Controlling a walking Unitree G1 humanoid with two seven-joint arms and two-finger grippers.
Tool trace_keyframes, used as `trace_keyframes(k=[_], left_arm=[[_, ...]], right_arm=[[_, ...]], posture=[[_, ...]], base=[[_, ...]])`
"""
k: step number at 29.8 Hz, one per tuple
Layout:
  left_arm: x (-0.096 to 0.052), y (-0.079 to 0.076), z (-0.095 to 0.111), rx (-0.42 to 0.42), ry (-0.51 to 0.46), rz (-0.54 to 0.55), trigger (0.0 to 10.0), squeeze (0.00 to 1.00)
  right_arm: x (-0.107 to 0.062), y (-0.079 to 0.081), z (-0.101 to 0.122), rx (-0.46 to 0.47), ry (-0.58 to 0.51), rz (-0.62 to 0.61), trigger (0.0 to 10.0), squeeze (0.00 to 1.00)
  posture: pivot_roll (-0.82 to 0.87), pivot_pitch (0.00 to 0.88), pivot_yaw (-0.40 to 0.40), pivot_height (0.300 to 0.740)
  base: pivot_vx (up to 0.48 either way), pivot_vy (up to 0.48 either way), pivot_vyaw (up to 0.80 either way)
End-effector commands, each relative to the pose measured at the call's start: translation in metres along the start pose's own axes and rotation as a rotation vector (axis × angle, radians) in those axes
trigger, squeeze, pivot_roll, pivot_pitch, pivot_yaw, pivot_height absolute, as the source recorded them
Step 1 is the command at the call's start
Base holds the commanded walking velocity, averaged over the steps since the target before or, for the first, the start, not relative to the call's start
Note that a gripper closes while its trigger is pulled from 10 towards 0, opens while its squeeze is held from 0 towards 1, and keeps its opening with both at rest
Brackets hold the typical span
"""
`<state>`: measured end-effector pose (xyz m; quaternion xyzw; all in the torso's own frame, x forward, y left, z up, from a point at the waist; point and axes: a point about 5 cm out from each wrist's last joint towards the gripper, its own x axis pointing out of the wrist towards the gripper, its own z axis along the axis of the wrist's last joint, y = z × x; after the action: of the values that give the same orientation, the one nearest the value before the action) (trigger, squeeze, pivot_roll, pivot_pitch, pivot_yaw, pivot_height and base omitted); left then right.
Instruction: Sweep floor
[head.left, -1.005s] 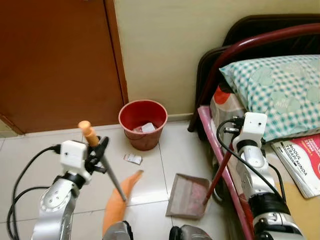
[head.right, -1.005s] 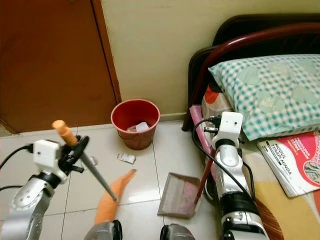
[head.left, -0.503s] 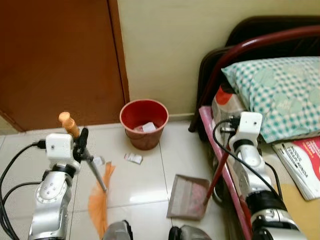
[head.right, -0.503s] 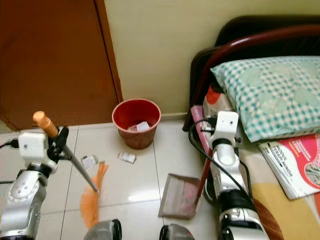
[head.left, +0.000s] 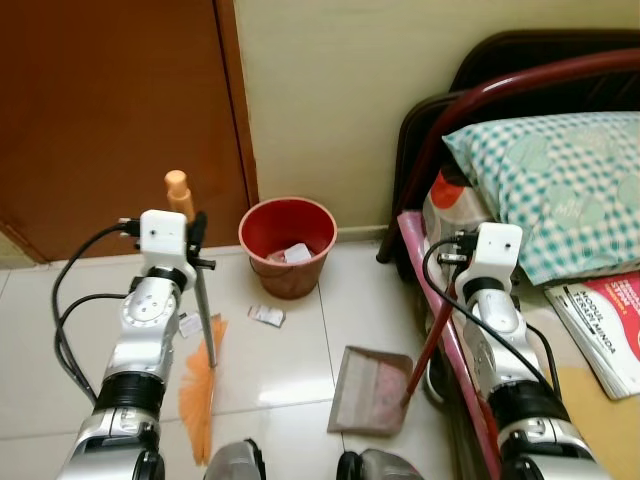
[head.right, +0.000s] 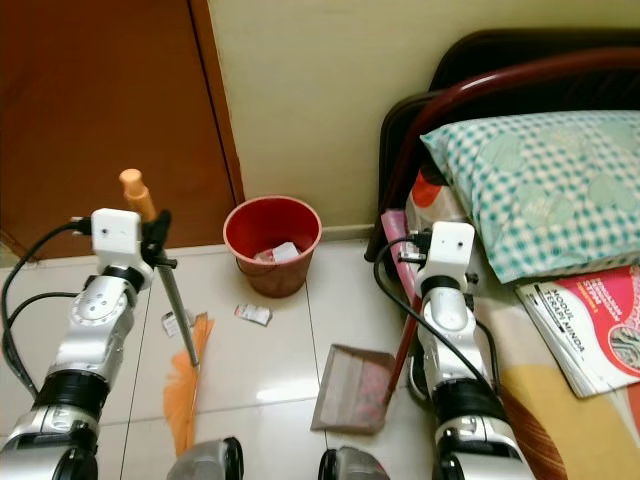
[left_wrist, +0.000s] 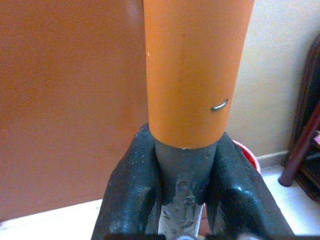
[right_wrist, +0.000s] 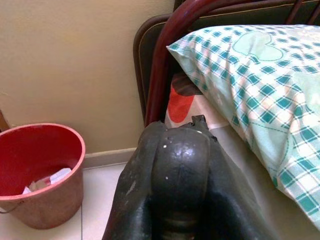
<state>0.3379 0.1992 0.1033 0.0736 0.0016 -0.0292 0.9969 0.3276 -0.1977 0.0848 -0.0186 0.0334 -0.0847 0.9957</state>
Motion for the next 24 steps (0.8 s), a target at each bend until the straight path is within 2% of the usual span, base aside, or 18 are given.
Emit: trace_keyframes(k=[1, 2, 6, 8, 9, 14, 15, 18, 19, 20, 21, 23, 24], left_arm=[[0.009, -0.008, 0.011, 0.022, -0.049, -0.030, 10.0, 0.00], [0.016, -0.018, 0.015, 0.030, -0.054, -0.071, 10.0, 0.00], [0.026, -0.036, 0.020, 0.040, -0.057, -0.133, 10.0, 0.00], [0.027, -0.039, 0.020, 0.045, -0.060, -0.140, 10.0, 0.00], [0.030, -0.048, 0.021, 0.047, -0.055, -0.164, 10.0, 0.00], [0.031, -0.063, 0.020, 0.055, -0.050, -0.226, 10.0, 0.00], [0.030, -0.072, 0.017, 0.062, -0.039, -0.280, 10.0, 0.00], [0.027, -0.085, 0.014, 0.086, -0.035, -0.357, 10.0, 0.00], [0.023, -0.096, 0.010, 0.102, -0.031, -0.428, 10.0, 0.00], [0.023, -0.096, 0.010, 0.102, -0.031, -0.428, 10.0, 0.00], [0.018, -0.107, 0.005, 0.117, -0.019, -0.509, 10.0, 0.00], [0.013, -0.116, 0.000, 0.129, -0.004, -0.572, 10.0, 0.00], [0.006, -0.124, -0.006, 0.129, 0.018, -0.648, 10.0, 0.00]], right_arm=[[-0.001, -0.002, 0.004, 0.015, -0.027, -0.017, 10.0, 0.00], [-0.002, 0.000, 0.004, 0.023, -0.026, -0.018, 10.0, 0.00], [-0.005, 0.003, 0.002, 0.027, -0.024, -0.016, 10.0, 0.00], [-0.006, 0.003, 0.001, 0.028, -0.024, -0.017, 10.0, 0.00], [-0.008, 0.001, 0.000, 0.029, -0.021, -0.025, 10.0, 0.00], [-0.011, -0.001, -0.002, 0.033, -0.016, -0.035, 10.0, 0.00], [-0.011, -0.001, -0.003, 0.033, -0.016, -0.039, 10.0, 0.00], [-0.012, -0.002, -0.003, 0.033, -0.015, -0.043, 10.0, 0.00], [-0.012, -0.003, -0.002, 0.029, -0.016, -0.050, 10.0, 0.00], [-0.012, -0.003, -0.002, 0.029, -0.016, -0.050, 10.0, 0.00], [-0.011, -0.004, -0.002, 0.024, -0.017, -0.062, 10.0, 0.00], [-0.010, -0.005, -0.001, 0.023, -0.016, -0.068, 10.0, 0.00], [-0.009, -0.005, 0.000, 0.023, -0.017, -0.071, 10.0, 0.00]], posture=[[0.03, 0.106, -0.041, 0.740], [0.02, 0.105, -0.037, 0.740], [0.01, 0.105, -0.030, 0.740], [0.00, 0.105, -0.026, 0.740], [0.00, 0.106, -0.020, 0.740], [-0.02, 0.108, -0.014, 0.740], [-0.02, 0.108, -0.012, 0.740], [-0.02, 0.109, -0.010, 0.740], [-0.02, 0.109, -0.012, 0.740], [-0.02, 0.109, -0.012, 0.740], [-0.02, 0.108, -0.014, 0.740], [-0.02, 0.108, -0.014, 0.740], [-0.02, 0.108, -0.015, 0.740]], base=[[0.000, 0.000, 0.00], [0.000, 0.000, 0.00], [0.000, 0.000, 0.00], [0.000, 0.000, 0.00], [0.000, 0.000, 0.00], [0.000, 0.000, 0.00], [0.000, 0.000, 0.00], [0.000, 0.000, 0.00], [0.000, 0.000, 0.00], [0.000, 0.000, 0.00], [0.000, 0.000, 0.00], [0.000, 0.000, 0.00], [0.000, 0.000, 0.00]])
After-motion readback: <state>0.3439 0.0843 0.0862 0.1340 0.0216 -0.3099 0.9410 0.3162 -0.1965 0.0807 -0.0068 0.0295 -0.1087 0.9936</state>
